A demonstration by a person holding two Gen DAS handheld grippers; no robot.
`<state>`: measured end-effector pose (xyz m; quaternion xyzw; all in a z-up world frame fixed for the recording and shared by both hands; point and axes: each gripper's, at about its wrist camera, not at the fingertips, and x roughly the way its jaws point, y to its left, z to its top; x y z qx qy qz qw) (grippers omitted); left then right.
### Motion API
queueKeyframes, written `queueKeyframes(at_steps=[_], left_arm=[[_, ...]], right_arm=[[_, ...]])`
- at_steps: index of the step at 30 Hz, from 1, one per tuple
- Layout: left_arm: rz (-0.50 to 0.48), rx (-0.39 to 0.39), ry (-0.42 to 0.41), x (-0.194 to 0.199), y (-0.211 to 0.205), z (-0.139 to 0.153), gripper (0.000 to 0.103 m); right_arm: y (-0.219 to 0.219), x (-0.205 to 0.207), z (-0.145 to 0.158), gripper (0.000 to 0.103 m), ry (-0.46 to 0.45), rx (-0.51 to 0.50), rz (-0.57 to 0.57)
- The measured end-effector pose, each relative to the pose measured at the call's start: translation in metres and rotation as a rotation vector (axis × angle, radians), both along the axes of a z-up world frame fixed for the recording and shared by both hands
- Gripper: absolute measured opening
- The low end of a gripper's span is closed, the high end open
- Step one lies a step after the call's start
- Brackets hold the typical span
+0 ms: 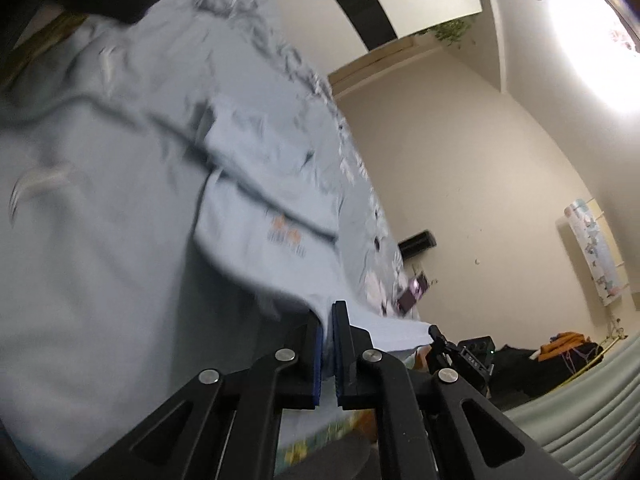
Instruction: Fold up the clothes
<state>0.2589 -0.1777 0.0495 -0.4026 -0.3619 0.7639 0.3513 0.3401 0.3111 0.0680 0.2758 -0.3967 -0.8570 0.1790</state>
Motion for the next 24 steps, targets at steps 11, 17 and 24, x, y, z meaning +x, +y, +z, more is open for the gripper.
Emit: queueKeyframes(at_steps=[11,17,24], left_arm=[[0.067,-0.052,0.034,-0.169,0.009,0.001,0.005],[0.102,-0.109,-0.065,-0.260,0.025,-0.033,0.005],[0.122,-0.111,-0.163,-0.318,0.037,-0.072,0.006]], right_arm=[[0.016,-0.187,0.012,0.004,-0.146,0.045,-0.073],[0.024,-0.278,-0.014,0.004,-0.257,0.056,-0.118],[0.026,-0.336,-0.052,0.006,-0.364,0.093,-0.146]])
